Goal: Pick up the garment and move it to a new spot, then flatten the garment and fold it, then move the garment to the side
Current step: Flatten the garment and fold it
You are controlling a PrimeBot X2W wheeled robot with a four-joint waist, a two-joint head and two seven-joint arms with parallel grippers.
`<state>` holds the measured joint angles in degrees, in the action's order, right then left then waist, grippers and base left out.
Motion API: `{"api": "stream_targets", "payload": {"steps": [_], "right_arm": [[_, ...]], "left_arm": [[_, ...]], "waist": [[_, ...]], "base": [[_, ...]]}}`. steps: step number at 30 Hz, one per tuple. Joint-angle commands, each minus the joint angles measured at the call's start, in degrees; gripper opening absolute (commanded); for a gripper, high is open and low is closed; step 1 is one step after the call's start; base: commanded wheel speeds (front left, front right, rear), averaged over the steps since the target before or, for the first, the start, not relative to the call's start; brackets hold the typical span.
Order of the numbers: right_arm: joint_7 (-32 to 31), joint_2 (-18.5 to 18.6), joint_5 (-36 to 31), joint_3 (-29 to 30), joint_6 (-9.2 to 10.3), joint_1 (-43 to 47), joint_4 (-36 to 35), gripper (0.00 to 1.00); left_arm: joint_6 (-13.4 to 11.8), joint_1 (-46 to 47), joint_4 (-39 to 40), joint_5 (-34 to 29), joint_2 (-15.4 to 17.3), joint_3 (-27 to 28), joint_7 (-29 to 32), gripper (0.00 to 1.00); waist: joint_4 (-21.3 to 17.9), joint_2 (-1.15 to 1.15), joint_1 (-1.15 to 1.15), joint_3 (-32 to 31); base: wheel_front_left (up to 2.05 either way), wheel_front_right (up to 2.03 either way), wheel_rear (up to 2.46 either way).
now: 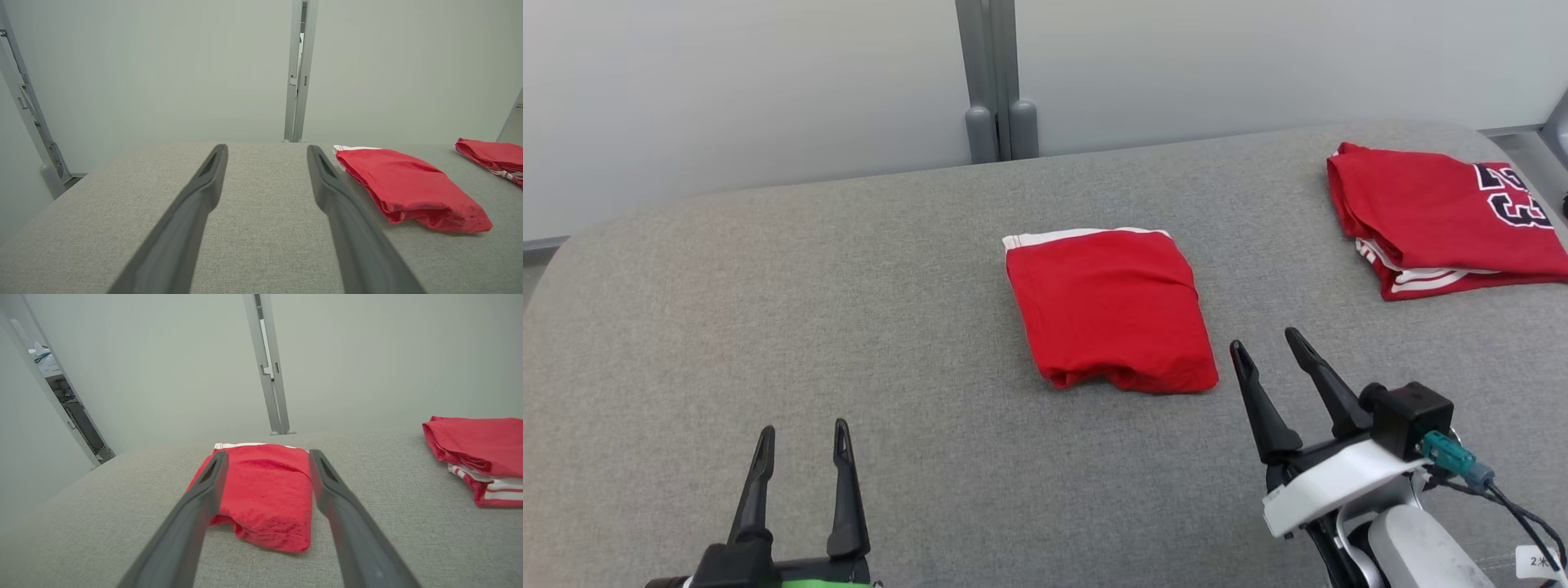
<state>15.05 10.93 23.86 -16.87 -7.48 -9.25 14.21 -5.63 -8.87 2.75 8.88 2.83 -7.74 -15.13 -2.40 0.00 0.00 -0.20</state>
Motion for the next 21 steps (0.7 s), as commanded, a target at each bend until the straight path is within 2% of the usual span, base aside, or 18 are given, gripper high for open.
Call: {"api": "stream_targets", "payload": {"steps": [1, 9, 21], "right_arm": [[0.12, -0.9, -2.07, 1.21, -0.02, 1.9, -0.95, 1.0], [0.13, -3.38, -10.9, 4.8, -0.02, 6.11, -2.56, 1.0], [0.13, -5.06, -13.5, 6.9, -0.02, 7.78, -2.0, 1.0]], "left_arm": [[0.02, -1.46, -0.17, -0.93, 0.13, 0.56, 0.01, 1.0], [2.22, -4.26, -0.67, -2.16, 0.13, 2.96, 0.01, 1.0], [2.35, -4.45, -1.68, -2.56, 0.13, 2.85, 0.01, 1.0]], "waist": [[-0.83, 0.0, 0.0, -0.96], [-1.04, 0.0, 0.0, -2.02], [-0.08, 0.0, 0.0, -3.18]], "base": [[0.0, 0.0, 0.0], [0.0, 0.0, 0.0], [0.0, 0.0, 0.0]]}}
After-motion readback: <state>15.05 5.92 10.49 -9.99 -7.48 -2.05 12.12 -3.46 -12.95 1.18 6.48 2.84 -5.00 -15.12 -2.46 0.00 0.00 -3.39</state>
